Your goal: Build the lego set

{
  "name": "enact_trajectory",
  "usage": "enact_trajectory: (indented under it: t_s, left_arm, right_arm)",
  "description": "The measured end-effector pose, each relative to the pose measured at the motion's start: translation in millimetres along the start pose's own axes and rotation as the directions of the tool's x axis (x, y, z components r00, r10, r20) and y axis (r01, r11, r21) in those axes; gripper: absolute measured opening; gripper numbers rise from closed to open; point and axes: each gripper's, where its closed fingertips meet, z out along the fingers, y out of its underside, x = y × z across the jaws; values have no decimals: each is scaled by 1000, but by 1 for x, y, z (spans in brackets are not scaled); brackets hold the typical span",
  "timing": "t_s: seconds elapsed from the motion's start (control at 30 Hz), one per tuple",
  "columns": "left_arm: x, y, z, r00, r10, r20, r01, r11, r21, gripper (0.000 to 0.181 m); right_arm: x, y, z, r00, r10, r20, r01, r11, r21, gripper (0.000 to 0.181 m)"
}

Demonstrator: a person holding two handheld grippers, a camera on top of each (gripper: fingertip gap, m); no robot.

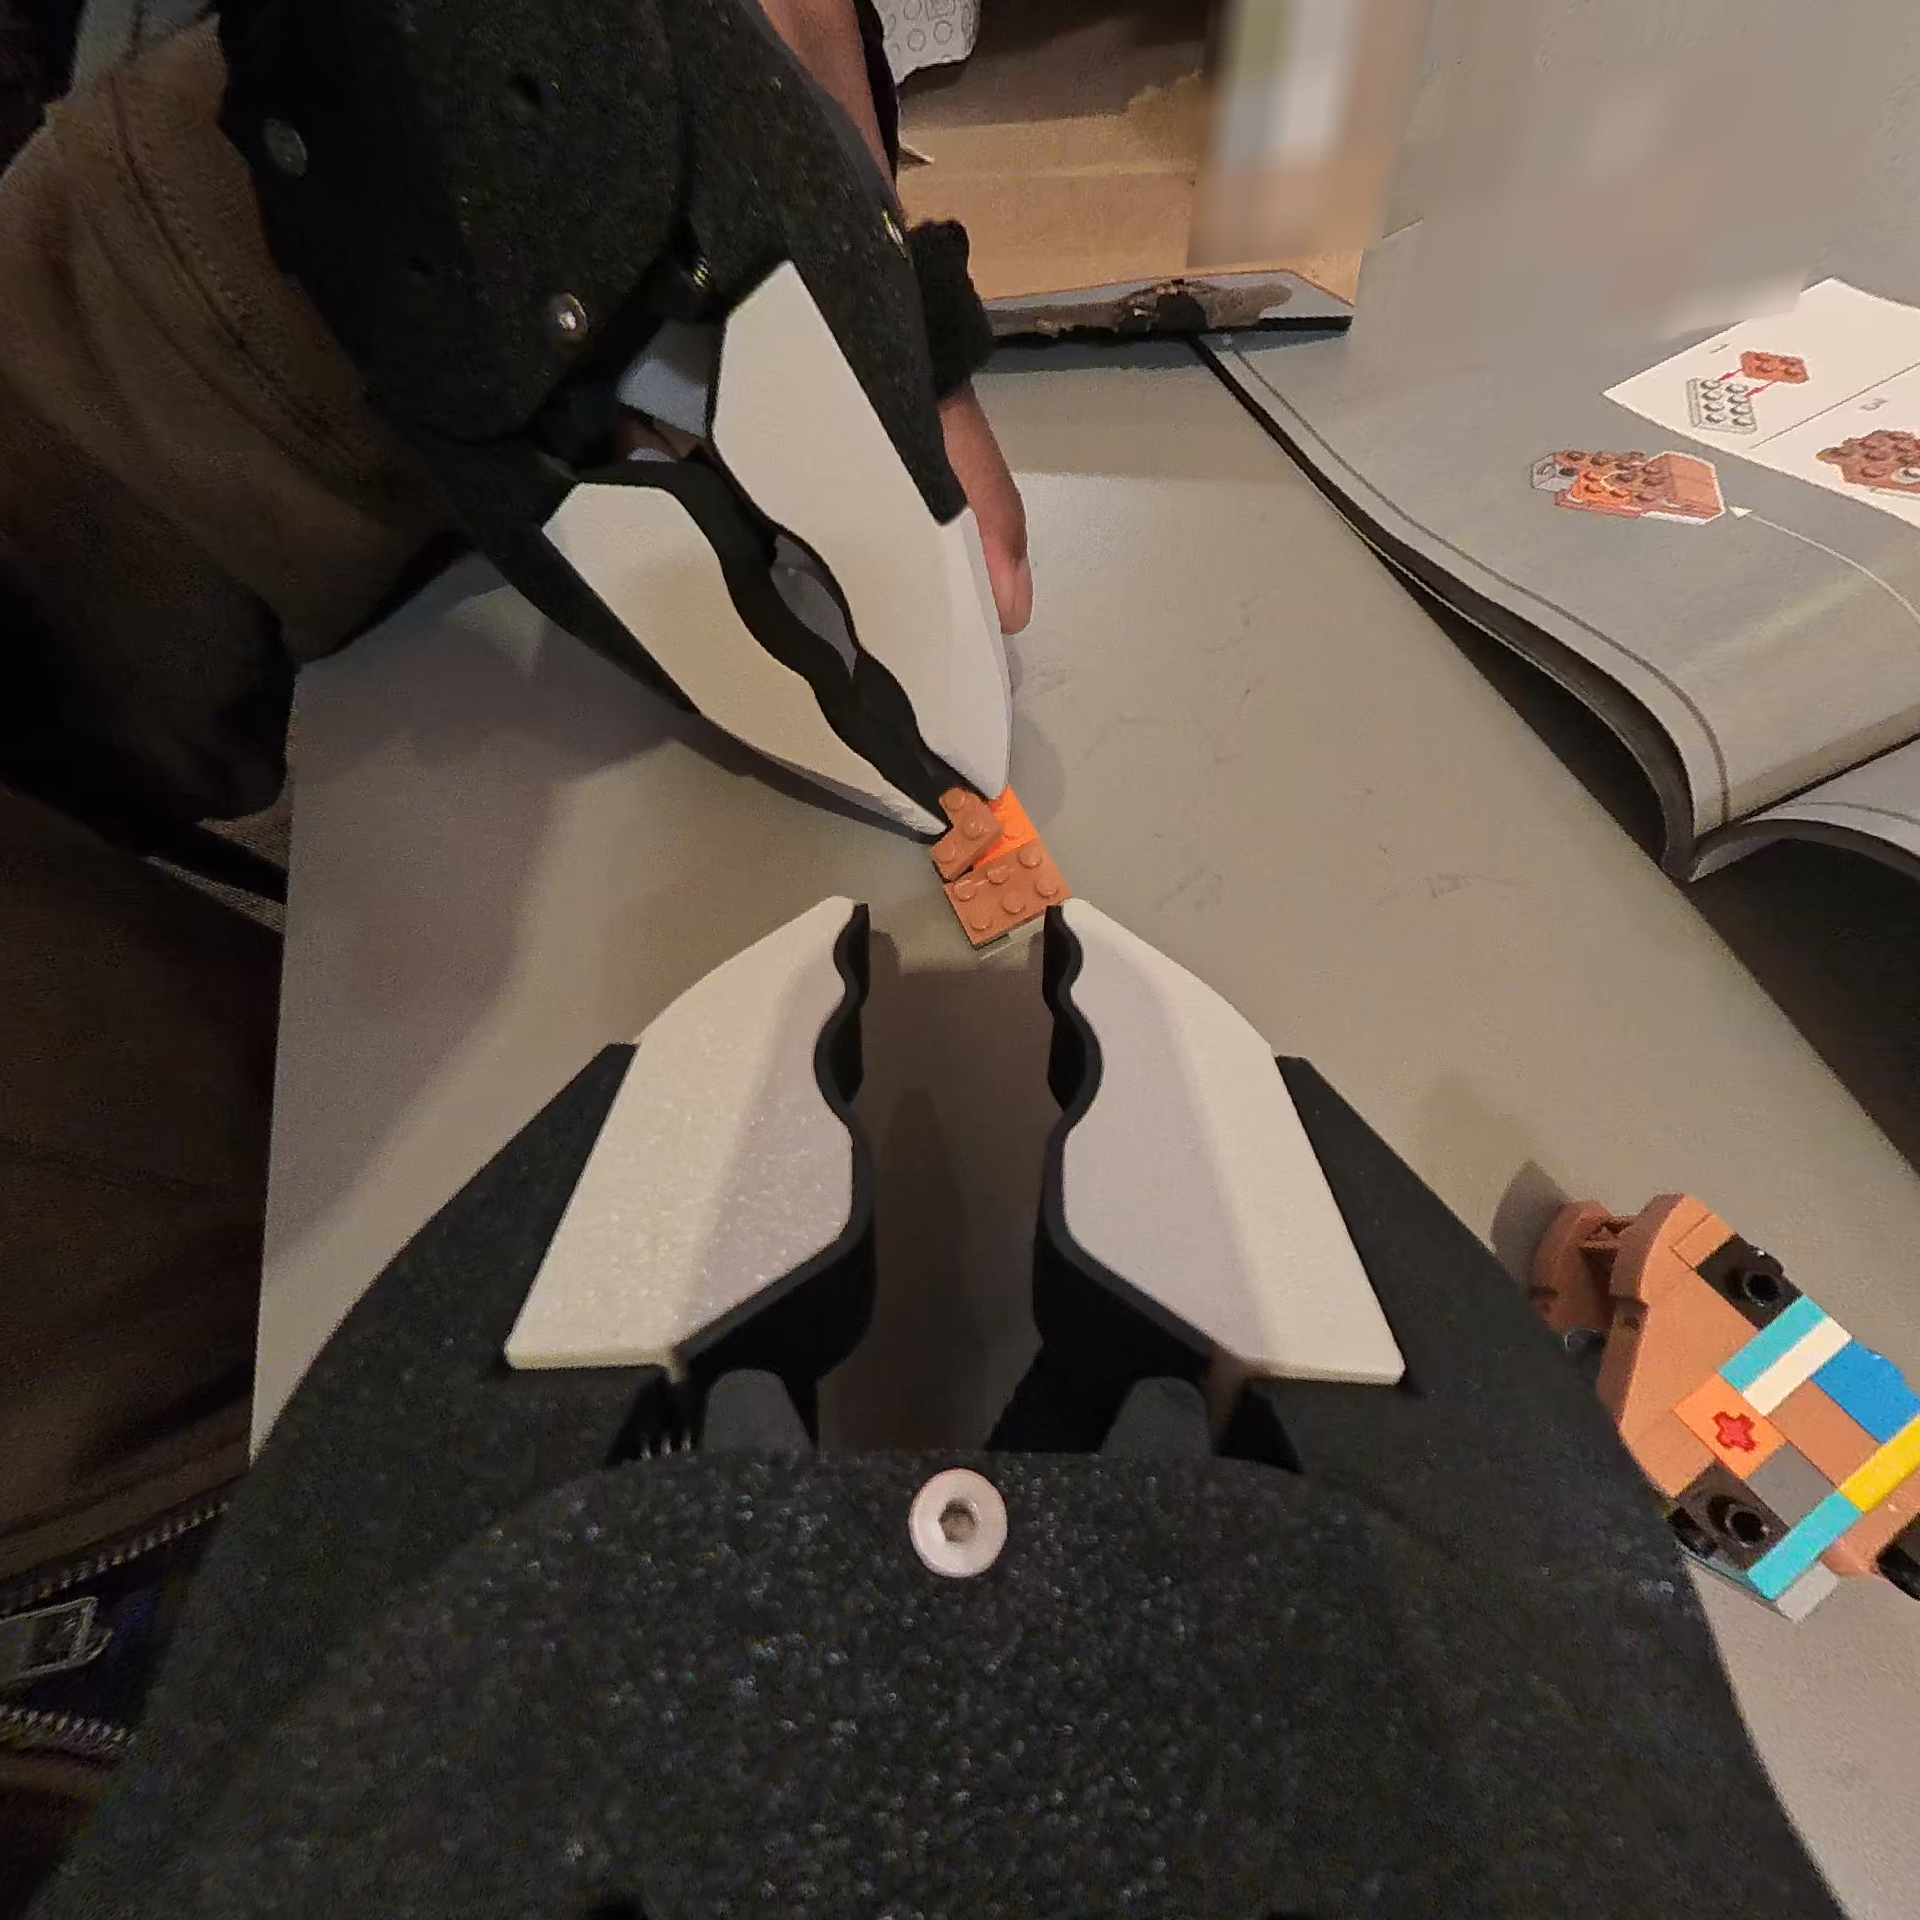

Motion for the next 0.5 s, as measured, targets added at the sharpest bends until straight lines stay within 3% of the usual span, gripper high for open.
enact_trajectory:
  t_s: [0.5]
  left_arm:
    - [-4, -2, -4, 997, -69, 30, 68, 997, 44, 9]
  right_arm:
    - [4, 6, -10, 999, -30, -19, 30, 999, 29, 32]
